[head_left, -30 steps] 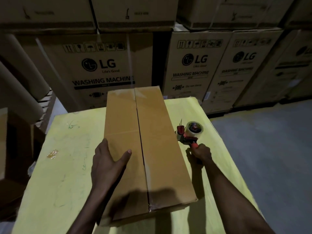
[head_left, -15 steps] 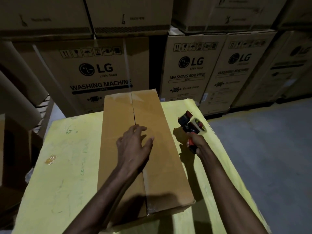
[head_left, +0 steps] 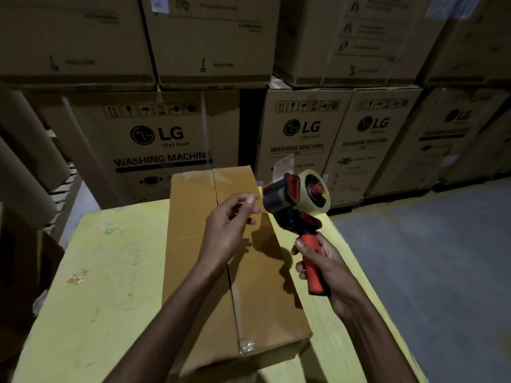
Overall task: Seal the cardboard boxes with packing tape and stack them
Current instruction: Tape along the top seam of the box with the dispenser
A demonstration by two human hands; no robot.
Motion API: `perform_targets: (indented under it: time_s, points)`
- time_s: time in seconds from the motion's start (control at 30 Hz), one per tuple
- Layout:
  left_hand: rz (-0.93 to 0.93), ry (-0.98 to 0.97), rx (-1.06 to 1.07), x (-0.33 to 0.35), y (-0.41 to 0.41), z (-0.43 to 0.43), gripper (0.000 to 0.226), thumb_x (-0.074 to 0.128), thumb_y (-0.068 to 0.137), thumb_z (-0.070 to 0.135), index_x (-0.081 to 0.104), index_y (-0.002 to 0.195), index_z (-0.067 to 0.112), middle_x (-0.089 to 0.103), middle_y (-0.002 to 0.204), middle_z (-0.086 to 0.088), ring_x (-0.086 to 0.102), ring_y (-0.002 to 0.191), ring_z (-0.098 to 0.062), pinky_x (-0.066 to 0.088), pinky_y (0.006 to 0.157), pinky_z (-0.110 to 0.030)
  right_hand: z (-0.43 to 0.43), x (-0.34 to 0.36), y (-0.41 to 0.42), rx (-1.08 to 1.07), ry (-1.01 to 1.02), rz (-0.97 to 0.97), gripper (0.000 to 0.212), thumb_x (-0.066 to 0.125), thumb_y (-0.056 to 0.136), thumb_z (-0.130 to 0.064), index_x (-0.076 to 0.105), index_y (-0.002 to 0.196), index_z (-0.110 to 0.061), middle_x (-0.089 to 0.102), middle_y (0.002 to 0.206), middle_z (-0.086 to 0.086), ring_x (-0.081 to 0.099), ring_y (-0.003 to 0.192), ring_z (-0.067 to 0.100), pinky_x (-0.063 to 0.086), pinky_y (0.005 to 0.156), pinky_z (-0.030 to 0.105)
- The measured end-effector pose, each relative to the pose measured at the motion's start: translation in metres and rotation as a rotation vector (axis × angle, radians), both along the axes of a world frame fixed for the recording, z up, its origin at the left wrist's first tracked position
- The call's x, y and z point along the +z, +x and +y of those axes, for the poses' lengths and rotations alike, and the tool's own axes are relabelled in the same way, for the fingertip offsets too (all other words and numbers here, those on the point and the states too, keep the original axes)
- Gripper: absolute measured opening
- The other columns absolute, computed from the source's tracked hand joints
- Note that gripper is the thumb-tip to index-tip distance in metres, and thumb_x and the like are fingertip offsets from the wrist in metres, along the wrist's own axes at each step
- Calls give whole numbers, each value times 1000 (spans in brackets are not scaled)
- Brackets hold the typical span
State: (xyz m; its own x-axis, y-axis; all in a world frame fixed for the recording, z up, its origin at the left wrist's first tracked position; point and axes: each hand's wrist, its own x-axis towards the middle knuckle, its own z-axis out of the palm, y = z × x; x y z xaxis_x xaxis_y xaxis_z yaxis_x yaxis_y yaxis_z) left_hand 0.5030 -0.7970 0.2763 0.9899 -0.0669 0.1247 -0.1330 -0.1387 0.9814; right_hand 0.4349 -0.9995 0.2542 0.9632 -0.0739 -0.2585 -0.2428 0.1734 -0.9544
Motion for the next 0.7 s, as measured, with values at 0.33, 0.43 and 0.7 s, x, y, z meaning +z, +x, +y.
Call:
perform_targets:
  time_s: [0.33, 0.43, 0.7]
  points:
    - [241, -125, -82, 24, -46, 35, 46, 57, 97, 54, 68, 86, 11, 73, 78, -9, 70, 74, -21, 57, 67, -27, 42, -6, -43, 27, -153, -148, 43, 83, 80, -43, 60, 114, -56, 73, 99, -8, 69, 79, 7, 60, 72, 27]
    - [299, -189, -73, 21, -51, 40, 46, 62, 92, 55, 67, 84, 11, 72, 76, -7, 70, 74, -21, 58, 66, -26, 48, -9, -45, 21, -196, -234, 38, 81, 86, -35, 61, 111, -56, 72, 103, -9, 70, 90, 10, 59, 75, 26]
    - [593, -478, -115, 22, -56, 52, 65, 59, 85, 72, 70, 77, 8, 72, 80, -17, 72, 62, -23, 61, 58, -29, 51, -17, -44, 0, -247, -324, 54, 80, 82, -40, 53, 129, -48, 67, 124, -20, 65, 115, 3, 56, 89, 20]
